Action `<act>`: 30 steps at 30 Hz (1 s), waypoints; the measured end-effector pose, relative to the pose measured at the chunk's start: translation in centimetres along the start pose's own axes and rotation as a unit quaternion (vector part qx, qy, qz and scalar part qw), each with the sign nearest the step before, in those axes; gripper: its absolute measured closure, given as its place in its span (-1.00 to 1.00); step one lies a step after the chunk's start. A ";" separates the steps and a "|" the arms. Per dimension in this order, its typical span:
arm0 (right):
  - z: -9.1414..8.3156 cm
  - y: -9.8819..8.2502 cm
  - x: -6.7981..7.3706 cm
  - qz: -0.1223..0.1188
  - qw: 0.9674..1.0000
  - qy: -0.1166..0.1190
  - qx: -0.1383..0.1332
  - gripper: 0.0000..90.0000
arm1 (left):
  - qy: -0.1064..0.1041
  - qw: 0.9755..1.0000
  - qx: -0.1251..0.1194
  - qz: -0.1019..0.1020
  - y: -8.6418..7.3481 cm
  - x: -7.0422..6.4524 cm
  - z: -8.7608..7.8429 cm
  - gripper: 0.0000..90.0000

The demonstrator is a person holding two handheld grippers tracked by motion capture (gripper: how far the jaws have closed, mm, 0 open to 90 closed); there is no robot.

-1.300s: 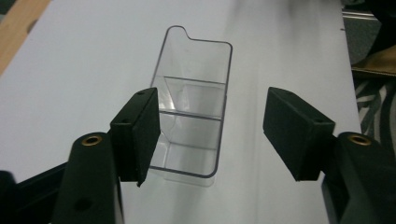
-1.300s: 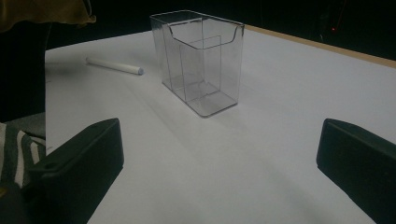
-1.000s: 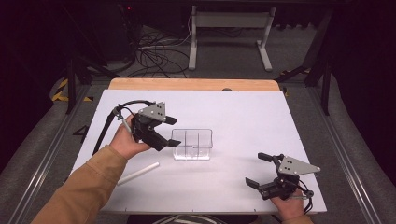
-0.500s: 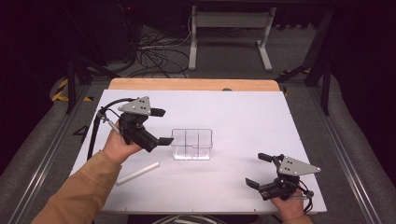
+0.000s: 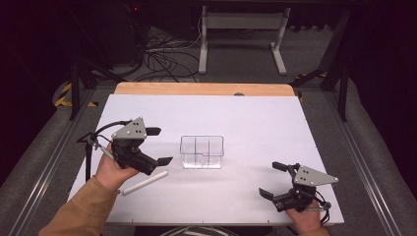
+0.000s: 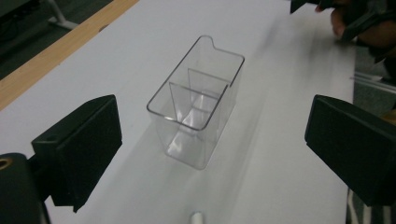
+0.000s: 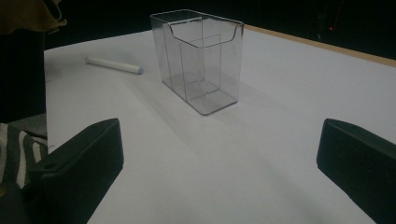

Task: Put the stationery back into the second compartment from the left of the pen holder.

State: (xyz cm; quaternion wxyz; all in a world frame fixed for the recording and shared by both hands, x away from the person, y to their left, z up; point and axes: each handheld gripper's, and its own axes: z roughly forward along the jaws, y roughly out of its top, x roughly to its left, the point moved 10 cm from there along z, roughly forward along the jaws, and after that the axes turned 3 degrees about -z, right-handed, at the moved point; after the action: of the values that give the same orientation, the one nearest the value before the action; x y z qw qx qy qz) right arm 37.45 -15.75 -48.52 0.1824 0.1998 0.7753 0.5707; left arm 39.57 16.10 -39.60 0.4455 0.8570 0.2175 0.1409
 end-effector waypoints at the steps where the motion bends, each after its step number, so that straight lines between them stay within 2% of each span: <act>1: 0.0 0.0 0.0 0.001 1.000 0.001 -0.001 -0.97 | 0.000 1.000 0.000 0.000 0.0 0.0 0.0 -0.89; 2: 0.0 0.0 0.0 0.001 1.000 0.000 0.000 -0.97 | 0.009 1.000 0.008 0.004 -0.7 -0.1 0.1 -0.89; 6: 0.1 0.0 0.0 0.001 1.000 0.001 0.001 -0.97 | 0.013 1.000 0.012 0.001 -1.5 -0.2 0.1 -0.89; 9: 0.0 0.0 0.0 0.000 1.000 0.001 0.001 -0.97 | 0.010 1.000 0.011 -0.011 -2.3 -0.2 -0.1 -0.89; 10: 0.0 0.0 0.0 0.001 1.000 0.001 0.000 -0.97 | 0.007 1.000 0.010 -0.022 -2.9 -0.1 -0.2 -0.89; 13: 0.0 -0.1 0.0 0.001 1.000 0.002 0.001 -0.97 | 0.011 0.999 0.014 -0.028 -3.6 0.1 -0.2 -0.89; 14: 0.0 -0.1 0.0 0.001 1.000 0.002 0.001 -0.97 | 0.014 0.999 0.016 -0.035 -4.3 0.3 -0.2 -0.89; 18: 0.0 0.0 0.0 0.001 1.000 0.002 0.000 -0.97 | 0.012 0.998 0.026 -0.047 -5.4 0.6 -0.2 -0.89; 25: 0.0 0.0 0.1 0.001 1.000 0.002 0.001 -0.97 | 0.015 0.997 0.037 -0.060 -6.3 0.9 -0.4 -0.89; 26: 0.0 0.0 0.1 0.001 1.000 0.003 0.000 -0.97 | 0.010 0.997 0.044 -0.069 -6.5 0.8 -0.3 -0.89; 30: 0.0 0.0 0.1 0.001 1.000 0.004 0.000 -0.97 | -0.003 0.996 0.043 -0.084 -6.7 0.6 0.0 -0.89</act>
State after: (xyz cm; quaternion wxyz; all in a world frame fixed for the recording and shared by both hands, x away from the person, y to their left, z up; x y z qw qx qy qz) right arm 37.34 -15.68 -48.54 0.1789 0.1986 0.7756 0.5719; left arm 38.45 19.82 -45.11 0.4190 0.8547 0.2928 0.0907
